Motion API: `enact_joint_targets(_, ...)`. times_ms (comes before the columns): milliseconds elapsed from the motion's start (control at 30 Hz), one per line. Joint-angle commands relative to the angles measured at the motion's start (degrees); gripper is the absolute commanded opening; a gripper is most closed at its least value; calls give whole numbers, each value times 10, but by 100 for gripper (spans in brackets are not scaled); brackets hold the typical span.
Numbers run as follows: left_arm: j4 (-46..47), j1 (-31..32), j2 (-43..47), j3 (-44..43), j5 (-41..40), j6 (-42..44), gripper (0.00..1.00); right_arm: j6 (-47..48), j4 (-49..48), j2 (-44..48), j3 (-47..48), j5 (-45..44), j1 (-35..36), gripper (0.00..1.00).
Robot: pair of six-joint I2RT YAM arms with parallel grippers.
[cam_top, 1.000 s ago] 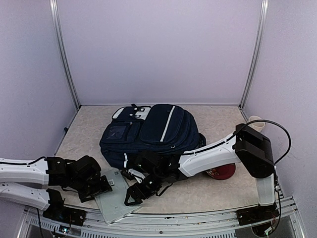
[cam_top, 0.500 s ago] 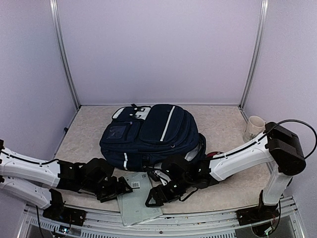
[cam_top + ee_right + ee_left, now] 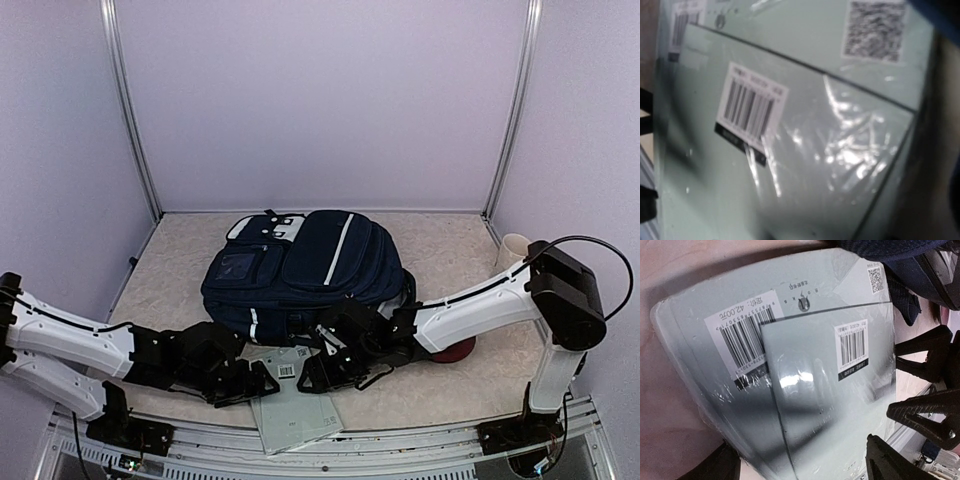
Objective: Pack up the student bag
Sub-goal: Move the book to the corner of the board.
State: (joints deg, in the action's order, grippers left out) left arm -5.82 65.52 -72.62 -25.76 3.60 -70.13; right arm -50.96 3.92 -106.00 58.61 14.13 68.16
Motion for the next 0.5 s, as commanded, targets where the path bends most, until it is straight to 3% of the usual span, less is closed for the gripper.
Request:
enact_joint_targets(0, 71, 45, -26, 22, 19, 9, 84, -20, -224, -7, -5, 142, 23, 63)
enact_joint_targets(167, 133, 74, 6, 29, -9, 6, 82, 3, -282, 35, 4, 201, 43, 60)
enact_joint_targets(467, 160, 79, 8, 6, -34, 39, 81, 45, -161, 131, -7, 109, 44, 61)
